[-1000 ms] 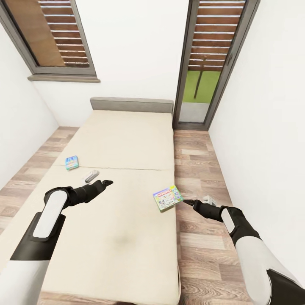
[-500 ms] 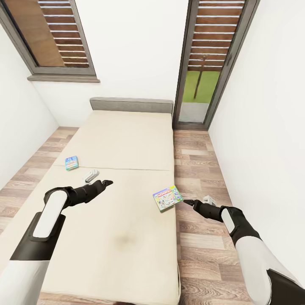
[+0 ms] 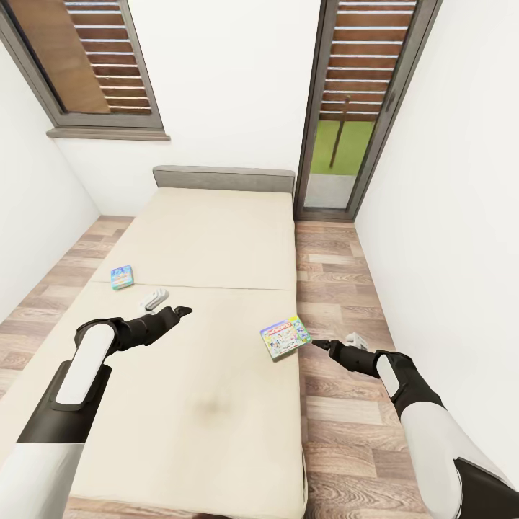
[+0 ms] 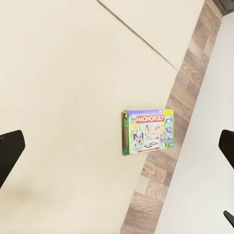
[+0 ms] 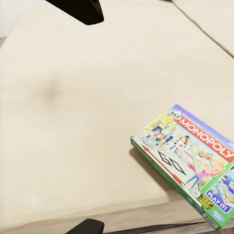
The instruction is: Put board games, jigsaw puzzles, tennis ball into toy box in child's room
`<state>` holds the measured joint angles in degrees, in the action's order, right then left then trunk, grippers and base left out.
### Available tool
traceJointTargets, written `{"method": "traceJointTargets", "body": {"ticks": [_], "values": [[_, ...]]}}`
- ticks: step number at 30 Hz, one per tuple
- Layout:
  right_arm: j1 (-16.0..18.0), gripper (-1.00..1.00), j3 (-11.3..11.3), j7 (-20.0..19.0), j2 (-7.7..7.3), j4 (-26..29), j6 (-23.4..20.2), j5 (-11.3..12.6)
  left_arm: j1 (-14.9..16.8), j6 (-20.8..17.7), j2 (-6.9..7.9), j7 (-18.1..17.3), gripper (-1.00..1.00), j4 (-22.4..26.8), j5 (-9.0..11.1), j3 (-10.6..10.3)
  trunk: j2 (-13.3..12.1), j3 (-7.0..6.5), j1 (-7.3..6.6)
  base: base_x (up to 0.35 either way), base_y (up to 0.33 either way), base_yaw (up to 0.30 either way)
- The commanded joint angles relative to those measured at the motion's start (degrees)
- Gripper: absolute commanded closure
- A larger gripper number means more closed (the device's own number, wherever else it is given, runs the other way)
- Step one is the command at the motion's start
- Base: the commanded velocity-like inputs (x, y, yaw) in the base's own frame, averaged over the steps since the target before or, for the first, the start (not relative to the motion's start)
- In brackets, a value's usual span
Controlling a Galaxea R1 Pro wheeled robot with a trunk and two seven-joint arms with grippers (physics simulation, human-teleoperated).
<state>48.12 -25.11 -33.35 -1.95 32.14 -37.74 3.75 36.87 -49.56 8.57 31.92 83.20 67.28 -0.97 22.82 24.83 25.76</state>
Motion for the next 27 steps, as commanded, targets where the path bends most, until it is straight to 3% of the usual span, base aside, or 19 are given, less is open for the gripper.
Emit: {"method": "traceJointTargets", "body": {"ticks": [1, 16, 27], "values": [[0.0, -1.0, -0.2, 0.0, 0.02, 0.0, -0.5, 0.4, 0.0, 0.0, 0.04, 0.6, -1.0, 0.1, 0.6, -0.1, 0.1, 0.09, 0.03, -0.029, -0.008, -0.001], [0.0, -1.0, -0.2, 0.2, -0.06, 0.0, -0.5, 0.3, 0.0, 0.0, 0.04, 0.6, -1.0, 0.0, 0.5, -0.1, 0.1, 0.09, 0.03, -0.075, -0.024, 0.0], [0.0, -1.0, -0.2, 0.2, -1.15, 0.1, -0.5, 0.5, 0.0, -0.1, -0.09, 0.6, -1.0, 0.1, 0.5, -0.6, 0.1, 0.09, 0.03, -0.014, -0.005, 0.0]]}}
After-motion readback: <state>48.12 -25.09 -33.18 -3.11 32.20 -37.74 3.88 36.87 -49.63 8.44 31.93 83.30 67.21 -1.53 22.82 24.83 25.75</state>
